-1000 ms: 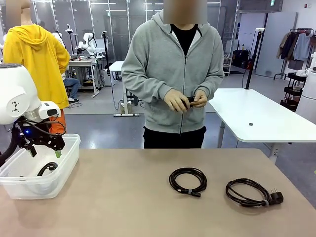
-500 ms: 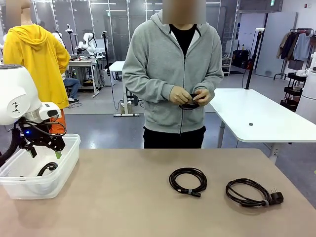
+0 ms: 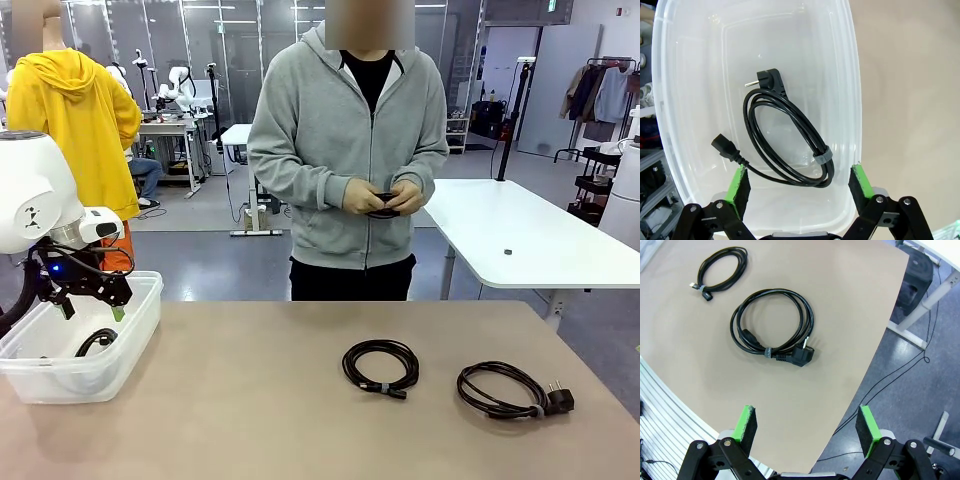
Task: Organize and store the cables.
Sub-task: Place the Power Cable into the Organizing box.
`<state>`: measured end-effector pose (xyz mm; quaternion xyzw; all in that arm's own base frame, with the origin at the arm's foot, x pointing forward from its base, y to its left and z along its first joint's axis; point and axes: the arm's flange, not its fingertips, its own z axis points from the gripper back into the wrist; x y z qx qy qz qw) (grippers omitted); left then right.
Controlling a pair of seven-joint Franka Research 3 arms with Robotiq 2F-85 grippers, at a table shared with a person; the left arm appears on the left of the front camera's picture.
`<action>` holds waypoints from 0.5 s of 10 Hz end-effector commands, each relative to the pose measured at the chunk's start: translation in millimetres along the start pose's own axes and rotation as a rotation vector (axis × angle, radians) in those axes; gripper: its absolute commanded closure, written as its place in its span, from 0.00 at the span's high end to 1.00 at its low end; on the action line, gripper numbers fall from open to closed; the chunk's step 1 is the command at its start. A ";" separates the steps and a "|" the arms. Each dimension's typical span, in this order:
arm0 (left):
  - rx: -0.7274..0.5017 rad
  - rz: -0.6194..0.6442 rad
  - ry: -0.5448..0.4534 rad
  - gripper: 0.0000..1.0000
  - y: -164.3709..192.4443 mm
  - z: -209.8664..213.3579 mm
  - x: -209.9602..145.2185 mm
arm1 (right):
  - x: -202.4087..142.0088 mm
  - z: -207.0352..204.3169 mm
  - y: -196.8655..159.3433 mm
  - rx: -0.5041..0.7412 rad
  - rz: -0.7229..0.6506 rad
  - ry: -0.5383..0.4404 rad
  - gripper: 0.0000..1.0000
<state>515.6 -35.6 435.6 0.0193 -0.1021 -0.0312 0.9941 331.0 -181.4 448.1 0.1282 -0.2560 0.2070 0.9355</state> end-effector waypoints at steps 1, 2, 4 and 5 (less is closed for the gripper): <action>0.004 0.003 0.002 1.00 0.3 -0.5 0.3 | 0.7 1.3 1.2 0.005 -0.006 0.006 1.00; 0.004 0.003 0.002 1.00 0.3 -0.5 0.3 | 0.7 1.3 1.2 0.005 -0.006 0.006 1.00; 0.004 0.003 0.002 1.00 0.3 -0.5 0.3 | 0.7 1.3 1.2 0.005 -0.006 0.006 1.00; 0.004 0.003 0.002 1.00 0.3 -0.5 0.3 | 0.7 1.3 1.2 0.005 -0.006 0.006 1.00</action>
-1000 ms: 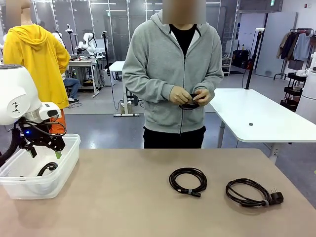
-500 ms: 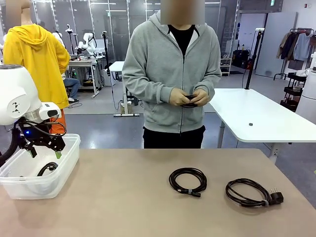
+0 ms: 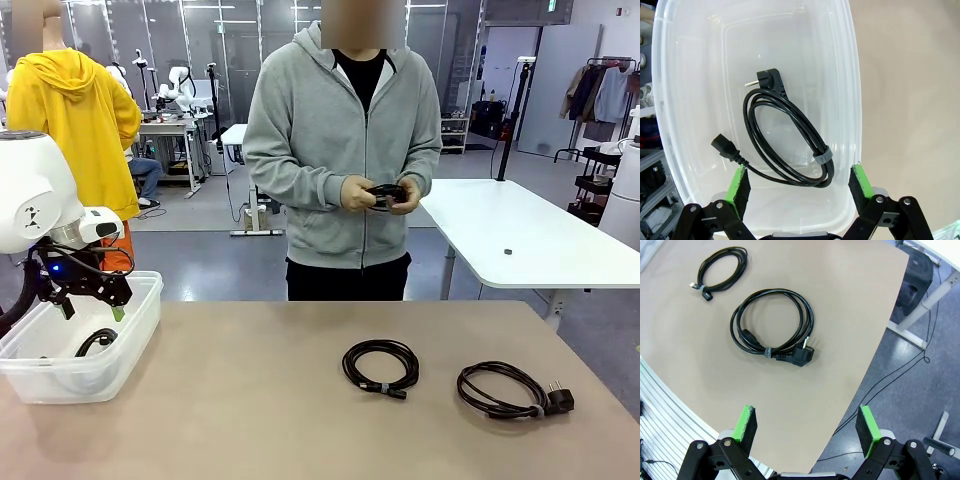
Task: Organize and store the cables.
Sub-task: Place the Power Cable into the Organizing box.
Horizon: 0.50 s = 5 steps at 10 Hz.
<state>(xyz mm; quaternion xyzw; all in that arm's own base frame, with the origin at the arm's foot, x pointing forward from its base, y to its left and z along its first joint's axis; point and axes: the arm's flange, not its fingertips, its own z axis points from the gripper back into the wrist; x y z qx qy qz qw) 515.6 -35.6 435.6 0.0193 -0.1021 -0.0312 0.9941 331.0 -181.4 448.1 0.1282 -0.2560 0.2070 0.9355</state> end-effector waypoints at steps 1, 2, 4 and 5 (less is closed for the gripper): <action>0.004 0.003 0.002 1.00 0.3 -0.5 0.3 | 0.7 1.3 1.2 0.005 -0.006 0.006 1.00; 0.004 0.003 0.002 1.00 0.3 -0.5 0.3 | 0.7 1.3 1.2 0.005 -0.006 0.006 1.00; 0.004 0.003 0.002 1.00 0.3 -0.5 0.3 | 0.7 1.3 1.2 0.005 -0.006 0.006 1.00; 0.004 0.003 0.002 1.00 0.3 -0.5 0.3 | 0.7 1.3 1.2 0.005 -0.006 0.006 1.00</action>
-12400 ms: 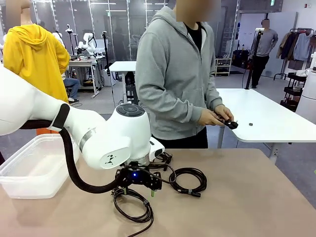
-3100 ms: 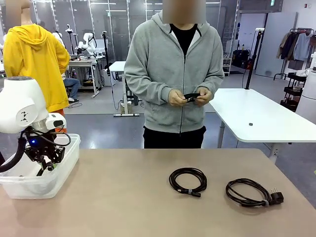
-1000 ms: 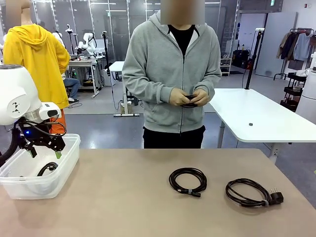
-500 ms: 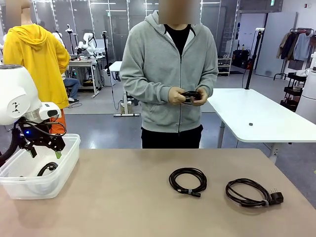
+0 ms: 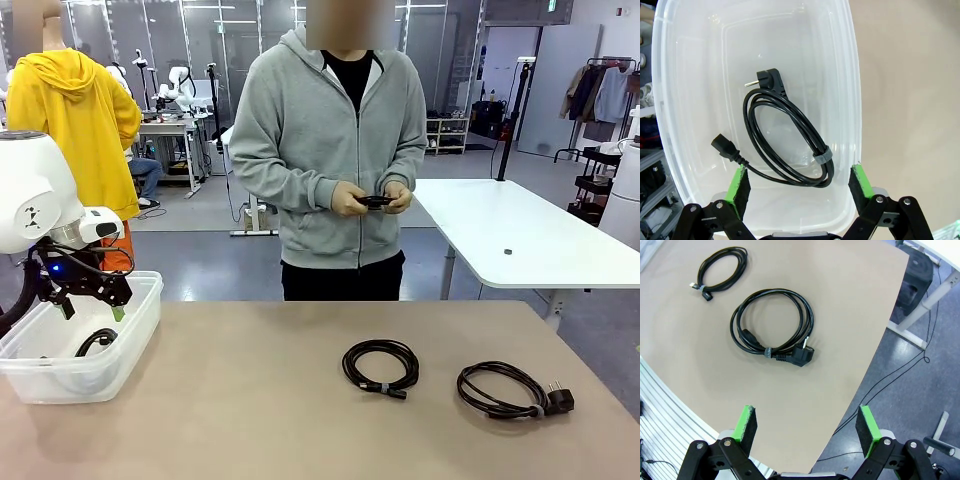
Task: Organize and store the cables.
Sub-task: Place the Power Cable into the Organizing box.
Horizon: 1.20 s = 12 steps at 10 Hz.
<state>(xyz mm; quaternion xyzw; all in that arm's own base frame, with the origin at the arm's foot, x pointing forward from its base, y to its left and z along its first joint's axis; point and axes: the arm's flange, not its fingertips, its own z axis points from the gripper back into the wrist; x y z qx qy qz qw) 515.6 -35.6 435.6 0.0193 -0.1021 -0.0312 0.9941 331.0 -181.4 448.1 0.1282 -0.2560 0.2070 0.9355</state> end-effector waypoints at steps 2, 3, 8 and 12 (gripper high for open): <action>-0.046 -0.012 -0.027 1.00 3.5 13.2 -5.0 | 0.4 7.7 4.9 -0.034 0.043 0.014 1.00; -0.098 -0.036 -0.072 1.00 7.4 38.2 -20.6 | 3.6 12.6 6.3 -0.046 0.057 0.037 1.00; -0.266 -0.152 -0.200 1.00 4.3 118.1 -86.2 | 39.8 8.4 22.7 -0.110 0.019 0.182 1.00; -0.335 -0.333 -0.262 1.00 9.4 151.1 -166.9 | 62.8 0.5 35.5 -0.127 0.150 0.198 1.00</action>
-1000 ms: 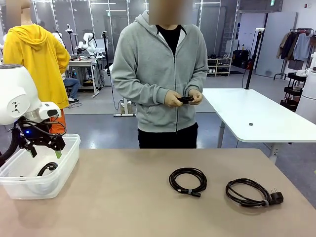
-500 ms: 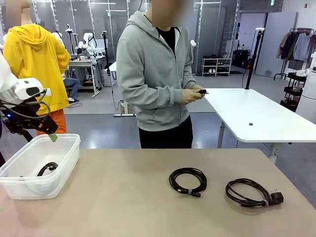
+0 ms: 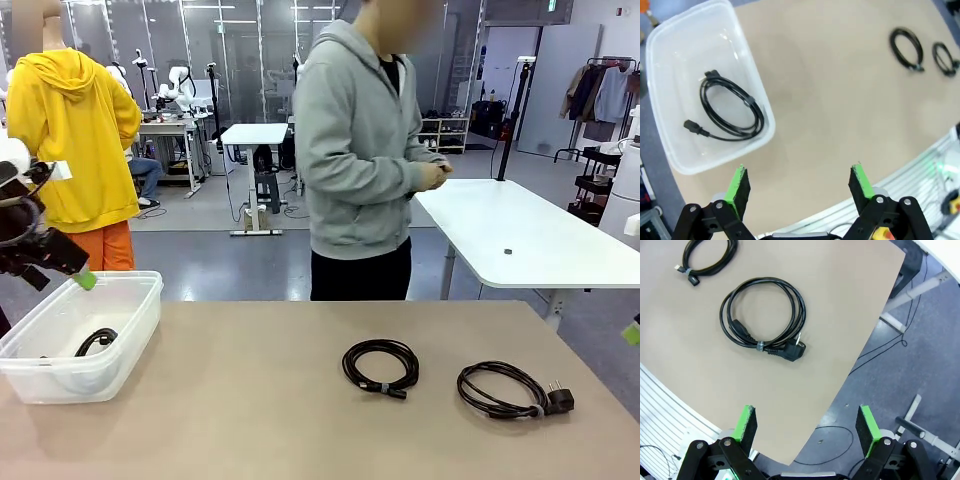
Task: Organize and store the cables.
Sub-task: Place the Power Cable into the Organizing box.
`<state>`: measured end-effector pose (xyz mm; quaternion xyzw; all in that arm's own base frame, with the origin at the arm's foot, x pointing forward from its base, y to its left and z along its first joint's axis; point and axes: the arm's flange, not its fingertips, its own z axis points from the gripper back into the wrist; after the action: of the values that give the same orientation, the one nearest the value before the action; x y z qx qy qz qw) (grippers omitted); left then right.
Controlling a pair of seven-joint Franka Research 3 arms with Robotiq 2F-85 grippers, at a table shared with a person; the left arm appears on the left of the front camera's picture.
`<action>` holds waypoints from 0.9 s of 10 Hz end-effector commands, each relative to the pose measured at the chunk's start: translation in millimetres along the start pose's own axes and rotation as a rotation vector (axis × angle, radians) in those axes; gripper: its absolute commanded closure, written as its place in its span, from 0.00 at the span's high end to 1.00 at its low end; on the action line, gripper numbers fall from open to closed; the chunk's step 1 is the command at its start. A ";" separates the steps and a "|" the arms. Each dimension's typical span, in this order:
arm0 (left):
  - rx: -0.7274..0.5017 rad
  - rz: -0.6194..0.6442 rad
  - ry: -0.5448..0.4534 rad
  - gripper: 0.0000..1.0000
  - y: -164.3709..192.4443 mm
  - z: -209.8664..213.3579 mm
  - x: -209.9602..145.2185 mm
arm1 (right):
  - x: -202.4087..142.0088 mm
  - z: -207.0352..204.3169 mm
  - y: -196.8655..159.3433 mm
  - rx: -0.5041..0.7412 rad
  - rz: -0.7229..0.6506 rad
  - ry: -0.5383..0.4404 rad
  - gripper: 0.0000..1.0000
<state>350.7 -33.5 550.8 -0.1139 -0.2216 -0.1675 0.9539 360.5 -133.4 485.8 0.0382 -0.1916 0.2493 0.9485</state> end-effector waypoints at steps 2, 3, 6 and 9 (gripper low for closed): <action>-0.116 -0.217 0.015 1.00 -9.7 28.8 -56.2 | 13.7 -6.4 11.7 -0.001 0.274 -0.047 1.00; -0.084 -0.323 0.022 1.00 -16.0 33.3 -68.8 | 17.2 -12.0 15.7 0.011 0.390 -0.060 1.00; -0.174 -0.490 -0.002 1.00 1.7 57.5 -86.4 | 26.4 -31.4 30.9 0.122 0.696 -0.027 1.00; -0.257 -0.518 -0.010 1.00 21.9 53.8 -78.9 | 24.2 -40.3 59.1 0.137 0.815 -0.032 1.00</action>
<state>265.6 24.2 559.7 -0.1608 -0.2390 -0.4174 0.8619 372.2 -65.4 456.1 0.0187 -0.1764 0.6068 0.7748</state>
